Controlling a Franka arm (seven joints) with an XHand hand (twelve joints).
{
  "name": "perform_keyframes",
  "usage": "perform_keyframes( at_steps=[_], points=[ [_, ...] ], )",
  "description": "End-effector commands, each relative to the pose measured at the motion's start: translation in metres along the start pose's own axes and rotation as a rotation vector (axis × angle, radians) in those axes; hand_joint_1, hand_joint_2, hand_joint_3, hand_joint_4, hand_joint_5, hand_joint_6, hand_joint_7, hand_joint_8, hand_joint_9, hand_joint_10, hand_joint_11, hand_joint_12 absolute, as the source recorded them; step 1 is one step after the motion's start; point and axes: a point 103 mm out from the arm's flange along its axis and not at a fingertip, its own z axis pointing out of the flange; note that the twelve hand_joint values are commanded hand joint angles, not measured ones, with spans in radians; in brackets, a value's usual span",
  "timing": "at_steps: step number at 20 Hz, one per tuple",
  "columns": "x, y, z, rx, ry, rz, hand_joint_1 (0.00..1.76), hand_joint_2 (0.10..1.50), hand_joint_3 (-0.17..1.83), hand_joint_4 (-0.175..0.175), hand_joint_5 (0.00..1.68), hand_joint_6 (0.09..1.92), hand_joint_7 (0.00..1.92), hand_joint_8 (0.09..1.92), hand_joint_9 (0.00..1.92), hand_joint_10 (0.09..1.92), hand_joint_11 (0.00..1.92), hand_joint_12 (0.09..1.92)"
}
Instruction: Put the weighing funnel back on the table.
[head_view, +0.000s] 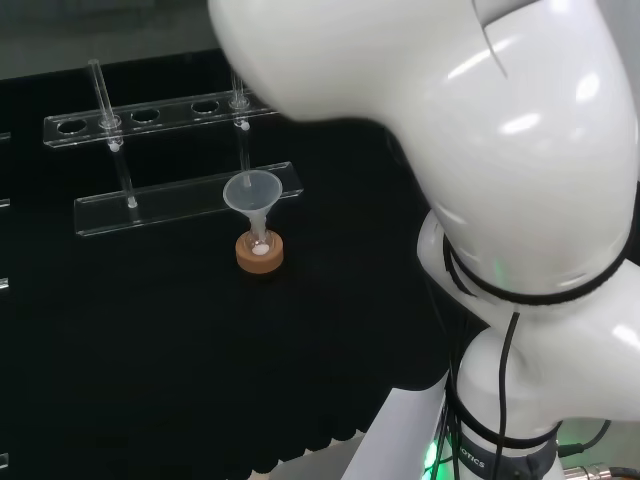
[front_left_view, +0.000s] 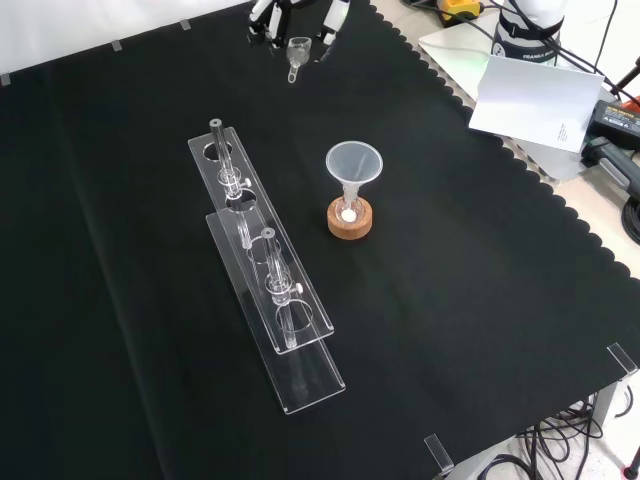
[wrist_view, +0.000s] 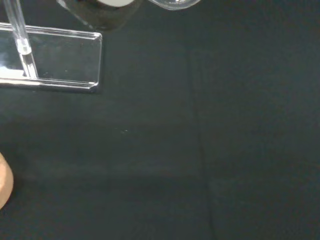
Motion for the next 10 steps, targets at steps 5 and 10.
perform_keyframes(
  at_steps=[5, 10],
  points=[
    [-0.029, 0.034, 0.008, 0.015, -0.026, 0.039, 1.12, 1.05, -0.17, 0.175, 1.32, 0.46, 0.41, 0.69, 0.85, 0.36, 0.8, 1.02],
    [-0.042, 0.054, 0.015, 0.032, -0.033, 0.05, 1.12, 1.05, -0.17, 0.175, 1.32, 0.46, 0.41, 0.69, 0.85, 0.36, 0.8, 1.02]
  ],
)
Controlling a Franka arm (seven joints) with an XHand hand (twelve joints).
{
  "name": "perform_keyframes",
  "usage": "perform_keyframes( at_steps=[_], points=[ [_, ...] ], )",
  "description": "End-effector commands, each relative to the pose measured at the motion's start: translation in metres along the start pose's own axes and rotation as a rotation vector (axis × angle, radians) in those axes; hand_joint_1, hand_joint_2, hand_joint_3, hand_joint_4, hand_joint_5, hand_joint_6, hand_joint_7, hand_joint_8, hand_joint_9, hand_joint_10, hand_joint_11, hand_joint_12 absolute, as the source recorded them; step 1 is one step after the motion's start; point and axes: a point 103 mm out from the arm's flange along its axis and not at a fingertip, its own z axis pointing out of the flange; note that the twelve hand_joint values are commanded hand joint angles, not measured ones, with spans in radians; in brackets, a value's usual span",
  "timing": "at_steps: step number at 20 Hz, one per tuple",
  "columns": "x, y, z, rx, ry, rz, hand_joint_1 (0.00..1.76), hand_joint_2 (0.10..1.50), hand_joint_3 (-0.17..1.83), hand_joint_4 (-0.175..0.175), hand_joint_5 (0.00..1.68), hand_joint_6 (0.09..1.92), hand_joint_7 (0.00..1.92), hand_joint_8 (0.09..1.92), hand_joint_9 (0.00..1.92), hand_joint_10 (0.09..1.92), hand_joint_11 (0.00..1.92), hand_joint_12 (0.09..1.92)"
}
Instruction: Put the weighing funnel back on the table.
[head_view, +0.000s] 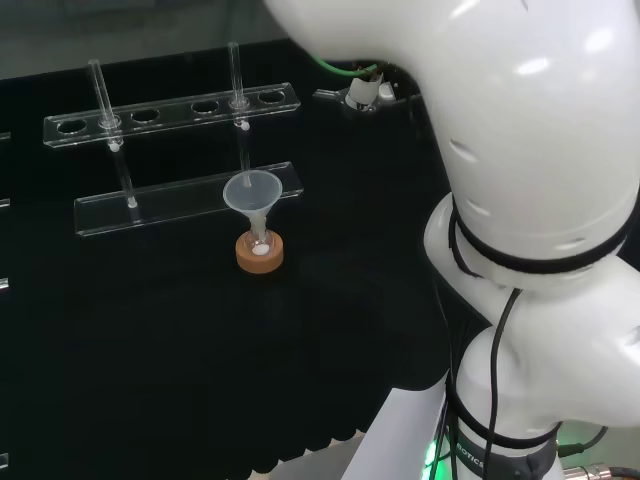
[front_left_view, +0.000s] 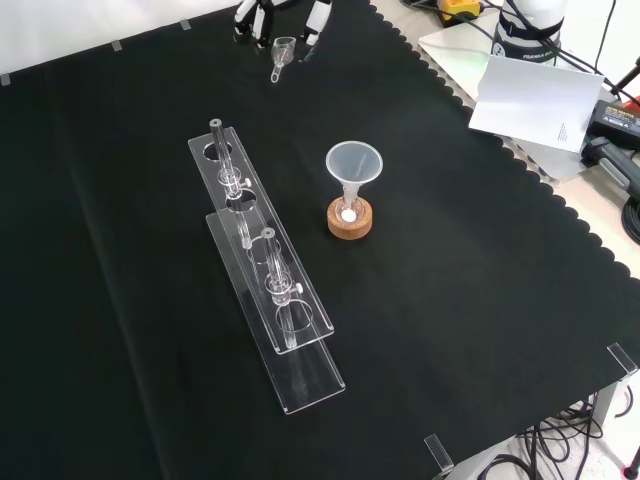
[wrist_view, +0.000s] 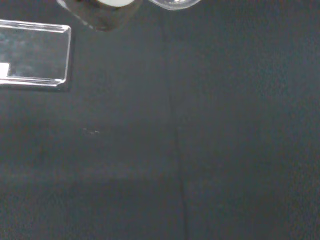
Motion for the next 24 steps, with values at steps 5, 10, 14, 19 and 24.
perform_keyframes(
  at_steps=[5, 10, 14, 19, 24],
  points=[
    [-0.024, 0.053, 0.012, 0.015, -0.046, 0.035, 1.12, 1.05, -0.17, 0.175, 1.32, 0.46, 0.41, 0.69, 0.85, 0.36, 0.8, 1.02],
    [-0.028, 0.08, 0.025, 0.034, -0.063, 0.036, 1.12, 1.05, -0.17, 0.175, 1.32, 0.46, 0.41, 0.69, 0.85, 0.36, 0.8, 1.02],
    [-0.026, 0.104, 0.036, 0.048, -0.068, 0.023, 1.12, 1.05, -0.17, 0.175, 1.32, 0.46, 0.41, 0.69, 0.85, 0.36, 0.8, 1.02],
    [-0.019, 0.131, 0.048, 0.057, -0.074, 0.009, 1.12, 1.05, -0.17, 0.175, 1.32, 0.46, 0.41, 0.69, 0.85, 0.36, 0.8, 1.02],
    [-0.017, 0.15, 0.064, 0.065, -0.074, 0.006, 1.12, 1.05, -0.17, 0.175, 1.32, 0.46, 0.41, 0.69, 0.85, 0.36, 0.8, 1.02]
  ],
)
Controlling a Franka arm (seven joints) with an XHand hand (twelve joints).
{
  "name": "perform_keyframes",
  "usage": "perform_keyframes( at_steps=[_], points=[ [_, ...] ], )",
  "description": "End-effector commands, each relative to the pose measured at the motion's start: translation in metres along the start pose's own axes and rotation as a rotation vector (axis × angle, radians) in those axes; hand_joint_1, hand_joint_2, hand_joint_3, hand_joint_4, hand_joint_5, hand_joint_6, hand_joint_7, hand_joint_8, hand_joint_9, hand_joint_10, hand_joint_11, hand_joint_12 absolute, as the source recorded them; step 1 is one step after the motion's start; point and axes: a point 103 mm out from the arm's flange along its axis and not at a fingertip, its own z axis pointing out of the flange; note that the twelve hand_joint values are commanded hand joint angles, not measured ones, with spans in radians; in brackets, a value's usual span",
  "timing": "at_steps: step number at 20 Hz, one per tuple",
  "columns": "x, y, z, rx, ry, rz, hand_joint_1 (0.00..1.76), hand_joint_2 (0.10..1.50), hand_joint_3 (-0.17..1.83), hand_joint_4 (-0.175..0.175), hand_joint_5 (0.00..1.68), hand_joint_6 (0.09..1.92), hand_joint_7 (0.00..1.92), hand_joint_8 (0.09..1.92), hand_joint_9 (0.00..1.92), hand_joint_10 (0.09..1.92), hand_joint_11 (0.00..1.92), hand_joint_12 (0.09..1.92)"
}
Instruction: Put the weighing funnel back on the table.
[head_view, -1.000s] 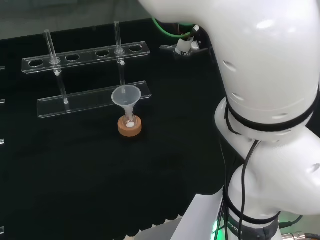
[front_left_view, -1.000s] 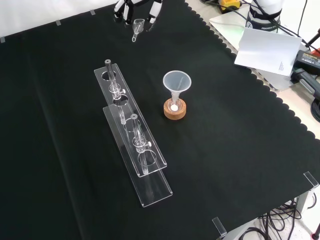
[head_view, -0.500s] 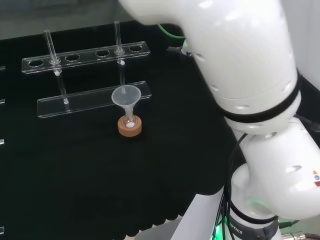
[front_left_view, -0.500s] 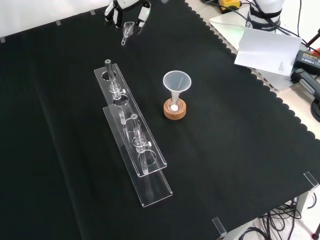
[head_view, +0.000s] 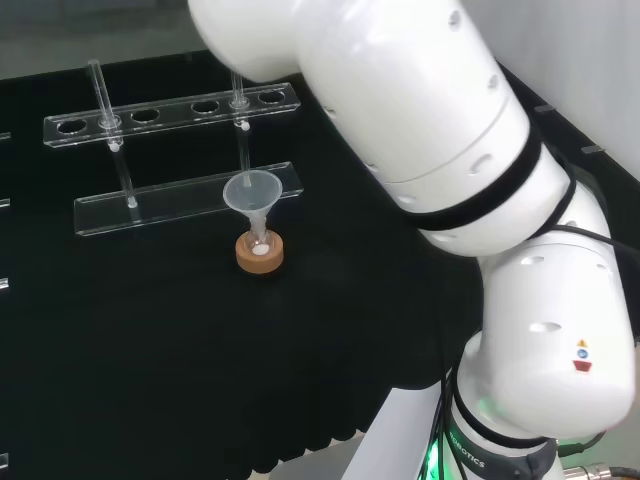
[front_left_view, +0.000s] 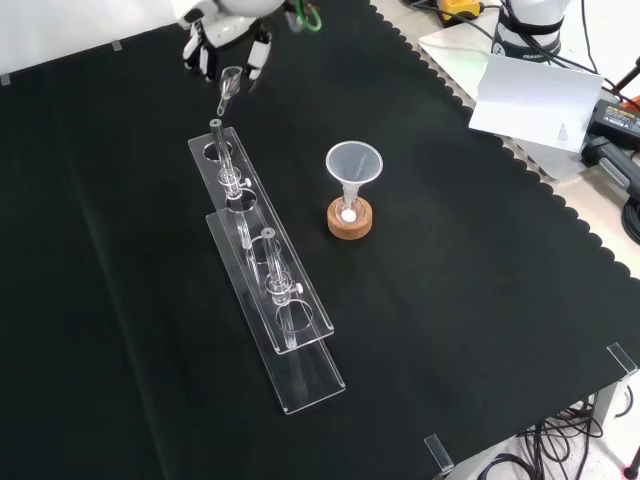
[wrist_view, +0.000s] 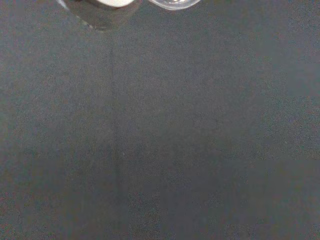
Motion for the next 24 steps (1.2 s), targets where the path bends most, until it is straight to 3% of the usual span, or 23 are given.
perform_keyframes(
  at_steps=[1, 24],
  points=[
    [0.015, 0.039, 0.021, 0.004, 0.007, -0.035, 1.12, 1.05, -0.17, 0.175, 1.32, 0.46, 0.41, 0.69, 0.85, 0.36, 0.8, 1.02],
    [0.017, 0.072, 0.07, 0.017, 0.029, -0.03, 1.12, 1.05, -0.17, 0.175, 1.32, 0.47, 0.41, 0.69, 0.85, 0.36, 0.8, 1.02]
  ],
)
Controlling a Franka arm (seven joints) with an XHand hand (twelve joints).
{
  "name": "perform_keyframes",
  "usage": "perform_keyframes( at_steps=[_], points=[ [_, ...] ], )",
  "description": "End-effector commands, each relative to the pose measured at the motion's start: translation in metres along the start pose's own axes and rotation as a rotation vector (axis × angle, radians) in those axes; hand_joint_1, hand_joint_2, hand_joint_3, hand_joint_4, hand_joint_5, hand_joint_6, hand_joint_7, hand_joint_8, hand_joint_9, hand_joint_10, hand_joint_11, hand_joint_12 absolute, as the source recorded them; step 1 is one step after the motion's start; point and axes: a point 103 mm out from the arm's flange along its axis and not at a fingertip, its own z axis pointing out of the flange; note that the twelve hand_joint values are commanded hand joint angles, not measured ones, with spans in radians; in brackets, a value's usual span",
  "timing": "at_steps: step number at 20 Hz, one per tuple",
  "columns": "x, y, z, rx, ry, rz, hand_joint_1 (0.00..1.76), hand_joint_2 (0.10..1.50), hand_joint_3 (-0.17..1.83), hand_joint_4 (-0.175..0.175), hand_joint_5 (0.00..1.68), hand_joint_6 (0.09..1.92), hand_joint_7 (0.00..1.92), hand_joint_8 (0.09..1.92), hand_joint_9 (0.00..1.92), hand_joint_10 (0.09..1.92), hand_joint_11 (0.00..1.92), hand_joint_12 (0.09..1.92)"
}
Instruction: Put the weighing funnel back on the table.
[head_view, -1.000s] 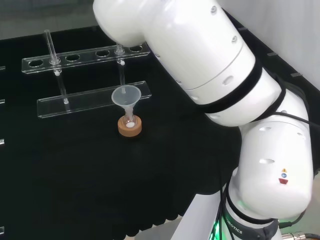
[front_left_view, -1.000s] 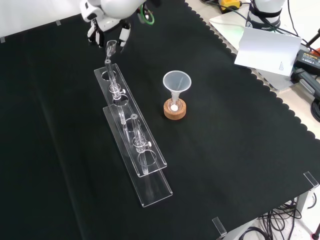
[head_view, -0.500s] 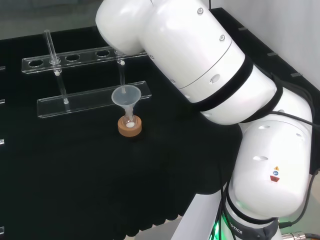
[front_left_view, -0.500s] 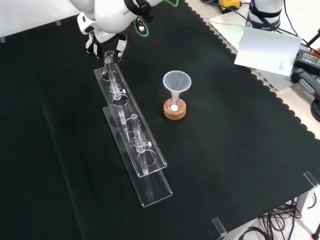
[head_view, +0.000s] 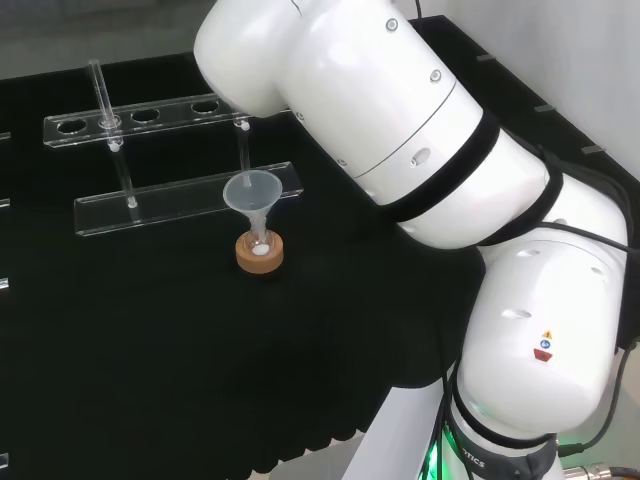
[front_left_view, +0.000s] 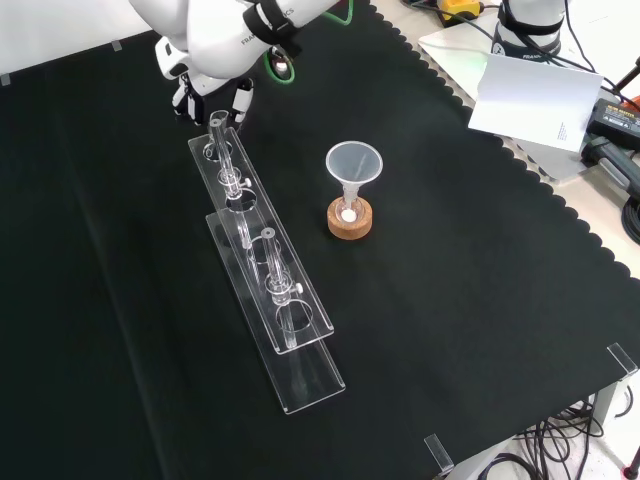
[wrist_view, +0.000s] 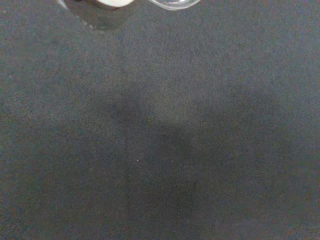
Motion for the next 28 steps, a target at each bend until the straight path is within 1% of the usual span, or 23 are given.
perform_keyframes(
  at_steps=[1, 5, 7, 11, 17, 20, 28],
  points=[
    [0.001, 0.006, 0.009, -0.013, 0.012, -0.003, 1.12, 1.05, -0.17, 0.175, 1.32, 0.47, 0.41, 0.69, 0.85, 0.36, 0.8, 1.02],
    [0.004, 0.015, 0.02, -0.017, 0.012, -0.013, 1.12, 1.05, -0.17, 0.175, 1.32, 0.47, 0.41, 0.69, 0.85, 0.36, 0.8, 1.02],
    [0.003, 0.015, 0.02, -0.022, 0.01, -0.012, 1.12, 1.05, -0.17, 0.175, 1.32, 0.47, 0.41, 0.69, 0.85, 0.37, 0.8, 1.02],
    [0.006, 0.021, 0.024, -0.009, 0.003, -0.016, 1.12, 1.05, -0.17, 0.175, 1.32, 0.47, 0.41, 0.69, 0.85, 0.37, 0.8, 1.02],
    [0.016, 0.03, 0.031, -0.017, -0.005, -0.008, 1.12, 1.05, -0.17, 0.175, 1.32, 0.47, 0.41, 0.69, 0.85, 0.37, 0.8, 1.02],
    [0.015, 0.03, 0.031, -0.024, -0.003, -0.01, 1.12, 1.05, -0.17, 0.175, 1.32, 0.47, 0.41, 0.69, 0.85, 0.37, 0.8, 1.02],
    [0.017, 0.034, 0.035, -0.006, 0.002, -0.007, 1.12, 1.06, -0.17, 0.175, 1.31, 0.47, 0.41, 0.7, 0.84, 0.37, 0.8, 1.02]
  ],
)
